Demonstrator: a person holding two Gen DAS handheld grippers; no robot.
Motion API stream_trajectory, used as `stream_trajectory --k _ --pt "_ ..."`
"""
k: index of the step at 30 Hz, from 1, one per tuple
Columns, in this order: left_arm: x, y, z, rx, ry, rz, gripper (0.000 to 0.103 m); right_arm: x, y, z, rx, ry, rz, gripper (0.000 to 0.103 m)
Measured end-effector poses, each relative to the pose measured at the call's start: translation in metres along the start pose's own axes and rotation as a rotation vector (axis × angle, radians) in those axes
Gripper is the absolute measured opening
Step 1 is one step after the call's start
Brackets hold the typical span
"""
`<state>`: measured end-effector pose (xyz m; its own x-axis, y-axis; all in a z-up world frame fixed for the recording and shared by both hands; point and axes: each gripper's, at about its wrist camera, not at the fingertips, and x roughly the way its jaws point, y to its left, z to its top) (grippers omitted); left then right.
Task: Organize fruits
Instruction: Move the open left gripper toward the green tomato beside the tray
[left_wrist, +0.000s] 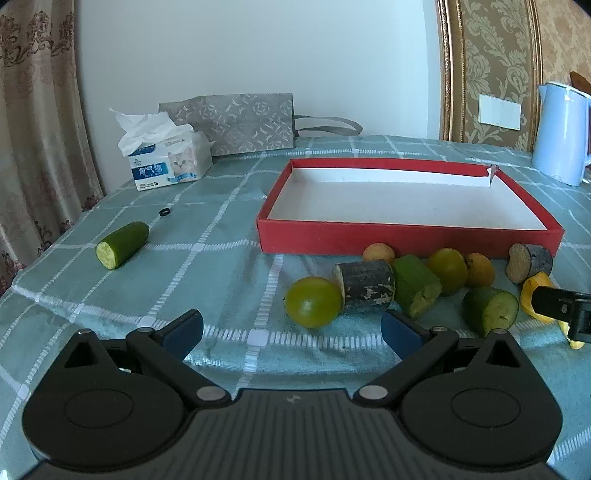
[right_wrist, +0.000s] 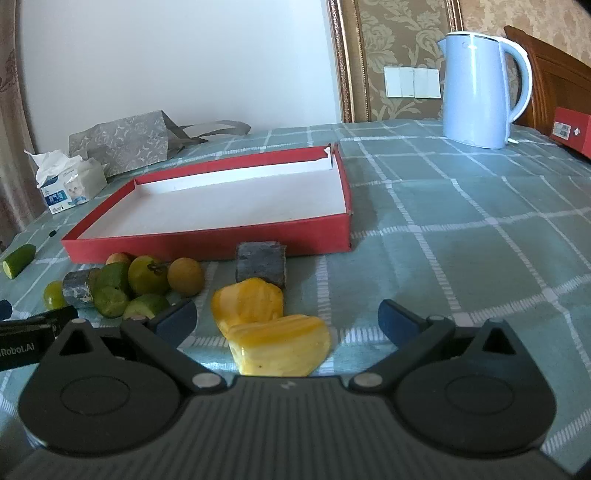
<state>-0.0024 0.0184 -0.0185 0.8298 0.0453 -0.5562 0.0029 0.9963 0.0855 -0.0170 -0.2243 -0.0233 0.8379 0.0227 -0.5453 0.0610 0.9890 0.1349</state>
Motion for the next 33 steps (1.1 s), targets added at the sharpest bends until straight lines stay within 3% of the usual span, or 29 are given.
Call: stream_trajectory --k 14,25,33 --pt "-0.005 0.001 -0.005 0.094 -0.046 -0.027 0.103 0.0 -0.001 0.0 0.006 0.002 0.01 0.103" --pt "0.018 0.017 0.001 0.108 0.017 -0.024 0.103 0.003 0.0 0.0 0.011 0.019 0.011 0.103" --pt "0.025 0.018 0.01 0.126 0.016 -0.023 0.103 0.004 0.002 -0.001 -0.002 0.028 0.006 0.103"
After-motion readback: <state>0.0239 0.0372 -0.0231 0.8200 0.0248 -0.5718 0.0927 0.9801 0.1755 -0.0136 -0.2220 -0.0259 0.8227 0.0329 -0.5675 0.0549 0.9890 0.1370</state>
